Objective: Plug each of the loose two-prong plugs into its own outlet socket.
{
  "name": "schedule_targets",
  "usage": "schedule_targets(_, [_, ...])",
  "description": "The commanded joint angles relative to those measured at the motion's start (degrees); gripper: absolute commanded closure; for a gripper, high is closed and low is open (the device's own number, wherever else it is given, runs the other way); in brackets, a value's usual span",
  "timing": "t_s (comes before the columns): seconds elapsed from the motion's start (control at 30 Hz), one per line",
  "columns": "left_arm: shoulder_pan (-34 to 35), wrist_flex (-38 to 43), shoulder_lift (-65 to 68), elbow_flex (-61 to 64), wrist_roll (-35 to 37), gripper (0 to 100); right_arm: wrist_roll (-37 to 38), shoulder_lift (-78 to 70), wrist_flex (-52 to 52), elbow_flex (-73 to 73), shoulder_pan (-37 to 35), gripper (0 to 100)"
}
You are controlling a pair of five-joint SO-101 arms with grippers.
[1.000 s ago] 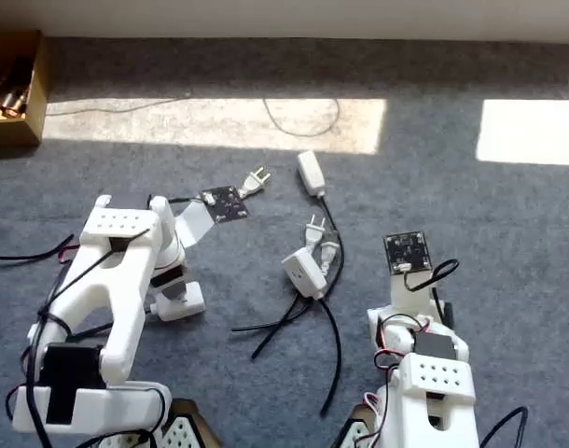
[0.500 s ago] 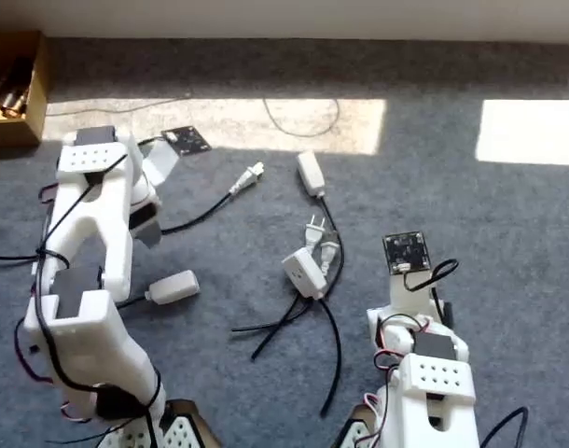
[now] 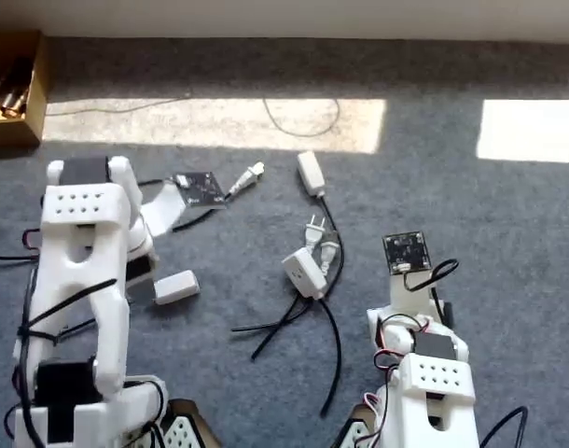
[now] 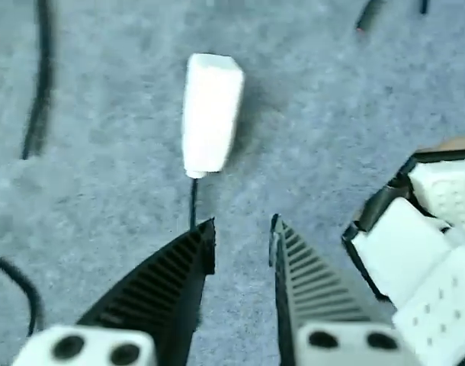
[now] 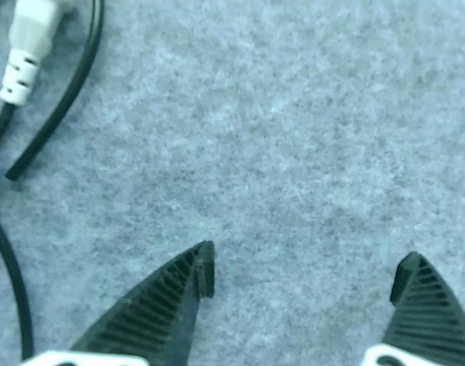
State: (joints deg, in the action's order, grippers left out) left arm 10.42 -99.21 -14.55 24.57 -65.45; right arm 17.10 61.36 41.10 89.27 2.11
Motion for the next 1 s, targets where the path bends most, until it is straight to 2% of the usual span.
schedule_targets(0.0, [-2.8,10.3,-6.5,11.3,2.5,86,0.7,0.7,-0.6,-0.1,-0.7,63.8])
schedule_targets(0.13, [-5.8,18.5,-6.1,17.2,6.0,86,0.7,0.7,-0.6,-0.1,-0.7,63.8])
schedule_targets(0.27, [-6.4,22.1,-3.0,15.6,7.4,86,0.7,0.7,-0.6,-0.1,-0.7,63.8])
schedule_targets(0.47, [-5.6,22.1,4.5,7.9,7.5,86,0.7,0.7,-0.6,-0.1,-0.7,63.8])
schedule_targets(0.73, [0.1,22.0,15.2,-4.2,7.2,86,0.7,0.7,-0.6,-0.1,-0.7,63.8])
schedule_targets(0.97, [1.5,21.8,19.9,-9.2,7.4,86,0.7,0.7,-0.7,-0.1,-0.7,63.8])
